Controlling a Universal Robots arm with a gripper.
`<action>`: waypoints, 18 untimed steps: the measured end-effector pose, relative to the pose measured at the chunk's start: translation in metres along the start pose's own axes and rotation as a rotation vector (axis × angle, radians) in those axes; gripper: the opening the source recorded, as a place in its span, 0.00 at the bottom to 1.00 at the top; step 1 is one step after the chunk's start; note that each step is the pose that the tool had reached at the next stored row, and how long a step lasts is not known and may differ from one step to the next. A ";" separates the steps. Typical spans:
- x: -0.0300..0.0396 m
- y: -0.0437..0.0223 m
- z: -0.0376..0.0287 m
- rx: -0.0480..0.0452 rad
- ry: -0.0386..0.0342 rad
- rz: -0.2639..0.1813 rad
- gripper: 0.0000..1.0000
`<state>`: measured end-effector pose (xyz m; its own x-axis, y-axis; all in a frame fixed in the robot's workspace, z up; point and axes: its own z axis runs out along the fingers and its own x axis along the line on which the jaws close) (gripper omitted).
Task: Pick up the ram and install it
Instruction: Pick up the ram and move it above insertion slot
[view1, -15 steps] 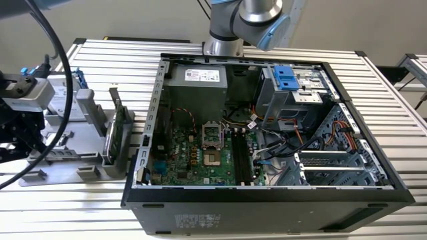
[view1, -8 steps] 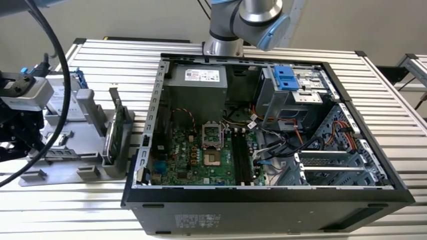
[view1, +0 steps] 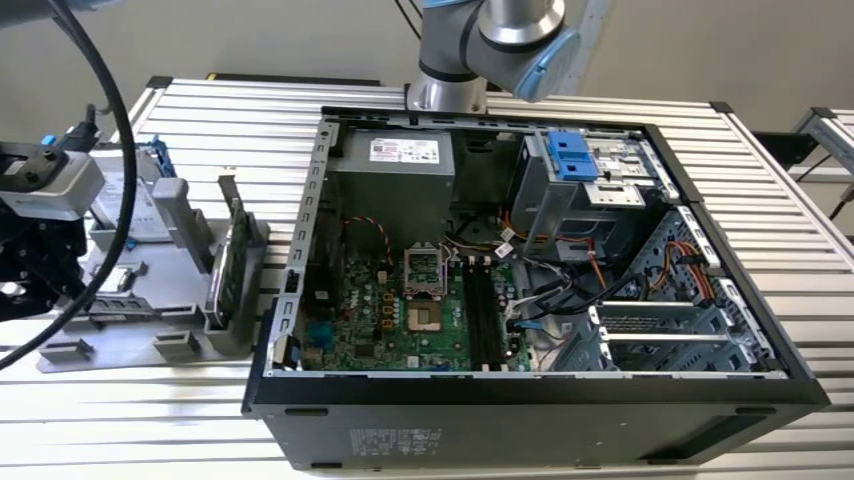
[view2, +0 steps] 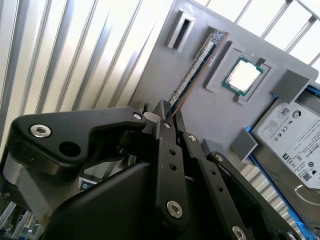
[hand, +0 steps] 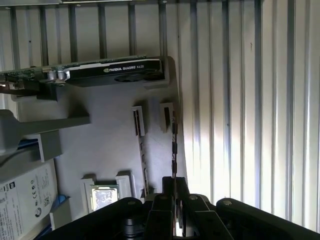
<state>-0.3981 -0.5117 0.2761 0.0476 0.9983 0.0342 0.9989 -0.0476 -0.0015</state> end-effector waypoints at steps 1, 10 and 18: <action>0.0000 -0.0001 -0.0004 0.0000 -0.0001 0.001 0.00; 0.0003 -0.0002 -0.0094 -0.0005 0.0000 0.016 0.00; 0.0008 -0.0008 -0.0241 -0.0006 0.0000 0.019 0.00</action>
<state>-0.3988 -0.5117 0.3002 0.0666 0.9972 0.0341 0.9978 -0.0666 -0.0016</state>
